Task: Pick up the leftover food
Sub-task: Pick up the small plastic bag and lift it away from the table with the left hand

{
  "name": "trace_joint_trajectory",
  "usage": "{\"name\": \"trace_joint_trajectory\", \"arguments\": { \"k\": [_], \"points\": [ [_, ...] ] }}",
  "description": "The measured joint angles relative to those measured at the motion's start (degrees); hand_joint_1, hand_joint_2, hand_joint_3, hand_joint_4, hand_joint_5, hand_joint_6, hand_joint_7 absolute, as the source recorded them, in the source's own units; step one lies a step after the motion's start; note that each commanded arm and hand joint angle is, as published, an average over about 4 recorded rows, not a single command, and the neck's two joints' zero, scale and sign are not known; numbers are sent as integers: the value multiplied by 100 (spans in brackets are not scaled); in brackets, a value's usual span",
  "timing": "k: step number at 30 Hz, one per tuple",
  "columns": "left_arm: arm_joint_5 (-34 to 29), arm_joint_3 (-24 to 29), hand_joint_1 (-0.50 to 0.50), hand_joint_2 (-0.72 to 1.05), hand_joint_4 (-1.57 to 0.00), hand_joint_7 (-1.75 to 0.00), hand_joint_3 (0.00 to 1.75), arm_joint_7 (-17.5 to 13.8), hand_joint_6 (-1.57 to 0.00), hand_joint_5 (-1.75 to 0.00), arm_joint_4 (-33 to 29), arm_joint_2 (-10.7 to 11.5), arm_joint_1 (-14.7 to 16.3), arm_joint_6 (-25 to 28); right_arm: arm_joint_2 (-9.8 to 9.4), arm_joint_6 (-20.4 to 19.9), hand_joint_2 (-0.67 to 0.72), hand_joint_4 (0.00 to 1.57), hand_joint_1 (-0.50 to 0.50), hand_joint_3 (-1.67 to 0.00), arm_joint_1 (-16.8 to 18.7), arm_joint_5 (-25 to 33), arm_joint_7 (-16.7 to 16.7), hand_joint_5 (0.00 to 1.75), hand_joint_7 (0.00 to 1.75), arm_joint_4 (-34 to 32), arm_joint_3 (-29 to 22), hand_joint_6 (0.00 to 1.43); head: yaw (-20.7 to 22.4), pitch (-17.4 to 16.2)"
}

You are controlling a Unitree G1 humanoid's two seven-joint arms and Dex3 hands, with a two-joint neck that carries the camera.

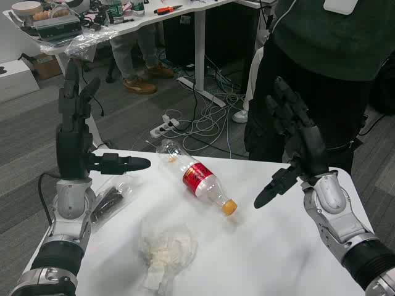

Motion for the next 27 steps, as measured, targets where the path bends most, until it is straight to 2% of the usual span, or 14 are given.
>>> {"name": "trace_joint_trajectory", "arguments": {
  "k": [1,2,3,7,9,22,24,27],
  "points": [
    [-183,-117,-50,-72,0,0,0,-3,0,0,14,5,-28,11,7,-36,72,0,-46,0,44,-65,-66,0,0,-36,-78,0,-384,168],
    [-403,-261,-50,-72,0,0,0,-5,0,0,32,9,-69,26,16,-89,72,0,-46,0,96,-136,-148,0,0,-77,-180,0,-577,251],
    [-791,-518,-50,-72,0,0,0,-9,0,0,63,18,-144,53,32,-187,72,0,-46,0,184,-261,-299,0,0,-153,-365,0,-1155,504],
    [-2446,-1621,-50,-72,0,0,0,9,0,0,178,62,-541,213,152,-852,72,0,-46,0,497,-693,-1051,0,0,-551,-1315,0,-1165,480],
    [-2944,-1961,-50,-72,0,0,0,27,0,0,208,100,-687,289,197,-1190,72,0,-46,0,574,-795,-1335,0,0,-725,-1698,0,-1172,472],
    [-3040,-2048,-50,-72,0,0,0,33,0,0,259,121,-720,384,218,-1278,72,0,-46,0,638,-819,-1405,0,0,-762,-1792,0,-1141,361],
    [-3041,-2050,-50,-72,0,0,0,23,0,0,255,125,-721,447,218,-1278,72,0,-46,0,638,-818,-1405,0,0,-745,-1792,0,-1050,272],
    [-3047,-2045,-50,-72,0,0,0,-96,0,0,167,177,-713,746,219,-1277,72,0,-46,0,640,-841,-1400,0,0,-700,-1792,0,-640,-32]
  ]
}}
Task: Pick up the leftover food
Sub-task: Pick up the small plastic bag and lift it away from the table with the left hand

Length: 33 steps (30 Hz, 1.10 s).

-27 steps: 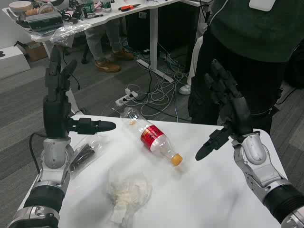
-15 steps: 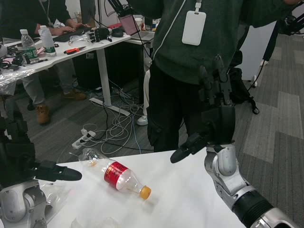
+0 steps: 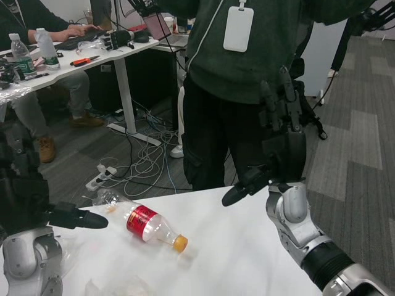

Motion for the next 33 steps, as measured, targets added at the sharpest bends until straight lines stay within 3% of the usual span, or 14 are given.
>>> {"name": "trace_joint_trajectory", "arguments": {
  "k": [4,9,15,19,26,30,33],
  "points": [
    [32,86,-50,-72,0,0,0,-397,0,0,-466,157,84,807,1,13,72,0,-46,0,6,-72,109,0,0,85,-5,0,895,-522],
    [372,471,-50,-72,0,0,0,-844,0,0,-1379,352,461,2139,7,46,72,0,-46,0,14,-277,273,0,0,192,-25,0,2256,-1142],
    [971,1199,-50,-72,0,0,0,-1042,0,0,-2261,307,987,3068,9,81,72,0,-46,0,18,-344,312,0,0,391,-38,0,3551,-1440],
    [1443,1849,-50,-72,0,0,0,-1280,0,0,-2710,125,1382,3598,4,87,72,0,-46,0,19,-347,327,0,0,530,-44,0,3961,-1400],
    [2133,2979,-50,-72,0,0,0,-1852,0,0,-2855,-347,2067,4158,-29,89,72,0,-46,0,21,-311,334,0,0,818,-30,0,4311,-1297],
    [2551,3297,-50,-72,0,0,0,-2117,0,0,-2864,-401,2196,4351,-34,90,72,0,-46,0,21,-302,334,0,0,882,-20,0,4341,-1283],
    [3346,3494,-50,-72,0,0,4,-2502,0,0,-2869,-441,2235,4467,-34,90,72,0,-46,0,21,-303,335,0,0,940,-15,0,4328,-1268]
  ]
}}
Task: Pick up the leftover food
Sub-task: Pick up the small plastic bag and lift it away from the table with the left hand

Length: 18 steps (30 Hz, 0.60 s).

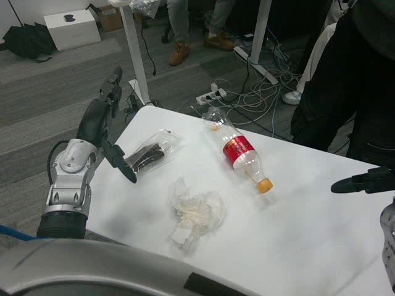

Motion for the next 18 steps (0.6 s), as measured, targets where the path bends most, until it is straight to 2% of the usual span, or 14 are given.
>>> {"name": "trace_joint_trajectory", "arguments": {
  "k": [3,6,14,18],
  "points": [
    [1181,151,-50,-72,0,0,4,-469,0,0,-5,-28,15,162,0,0,72,0,-46,0,0,1,0,0,0,33,2,0,12,5],
    [1993,163,-50,-72,0,0,2,-715,0,0,-10,-30,32,370,0,1,72,0,-46,0,0,3,0,0,0,47,8,0,32,2],
    [3029,-439,-50,-72,0,0,0,-786,0,0,-94,101,4,958,-6,2,72,0,-46,0,0,64,1,0,0,80,141,0,41,24],
    [3325,-736,-50,-72,0,0,4,-787,0,0,-150,183,-56,1206,-9,4,72,0,-46,0,0,91,1,0,0,81,183,0,-3,70]
  ]
}}
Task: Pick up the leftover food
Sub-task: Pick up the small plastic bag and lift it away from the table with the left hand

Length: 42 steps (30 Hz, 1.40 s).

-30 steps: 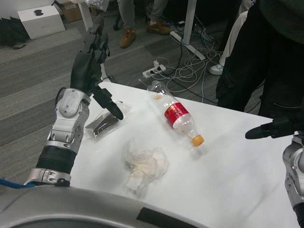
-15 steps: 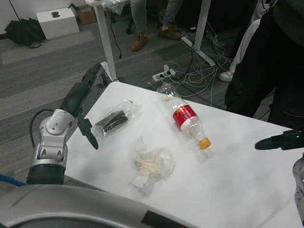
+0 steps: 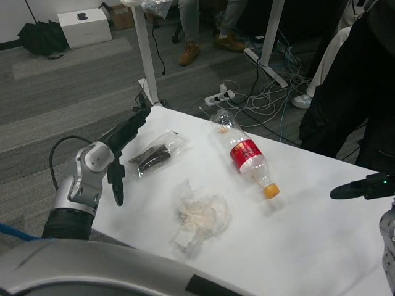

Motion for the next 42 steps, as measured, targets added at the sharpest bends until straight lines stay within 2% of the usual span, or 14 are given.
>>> {"name": "trace_joint_trajectory", "arguments": {
  "k": [4,6,10,17,19,25,31,42],
  "points": [
    [516,-398,-50,-72,0,0,4,0,0,0,-143,141,-171,578,-8,2,72,0,-46,0,1,103,0,0,0,1,67,0,-34,36],
    [669,-586,-50,-70,0,0,9,0,0,0,-172,158,-274,874,-14,3,72,0,-46,0,1,165,2,0,0,2,128,0,-29,33],
    [1001,-915,-50,-72,0,0,0,0,0,0,-181,187,-475,1488,-24,5,72,0,-46,0,6,226,4,0,0,2,185,0,-36,34],
    [1839,-1618,-50,-72,0,0,7,-1,0,0,-181,234,-696,2398,-47,5,72,0,-46,0,59,365,5,0,0,-2,215,0,9,-115],
    [2013,-1756,-50,-68,0,0,4,-2,0,0,-175,185,-765,2499,-52,5,72,0,-46,0,76,393,5,0,0,-3,218,0,46,-152],
    [2504,-2175,-50,-72,0,0,0,-98,0,0,-89,-15,-876,2752,-76,5,72,0,-46,0,116,521,15,0,0,-3,249,0,126,-158],
    [2596,-2670,-50,-72,0,0,0,-225,0,0,181,-81,-923,2895,-88,5,72,0,-46,0,140,642,37,0,0,0,283,0,49,-104],
    [2601,-2648,-50,-68,0,0,0,-408,0,0,709,-93,-967,3109,-95,4,72,0,-46,0,148,725,70,0,0,79,310,0,34,-86]
  ]
}}
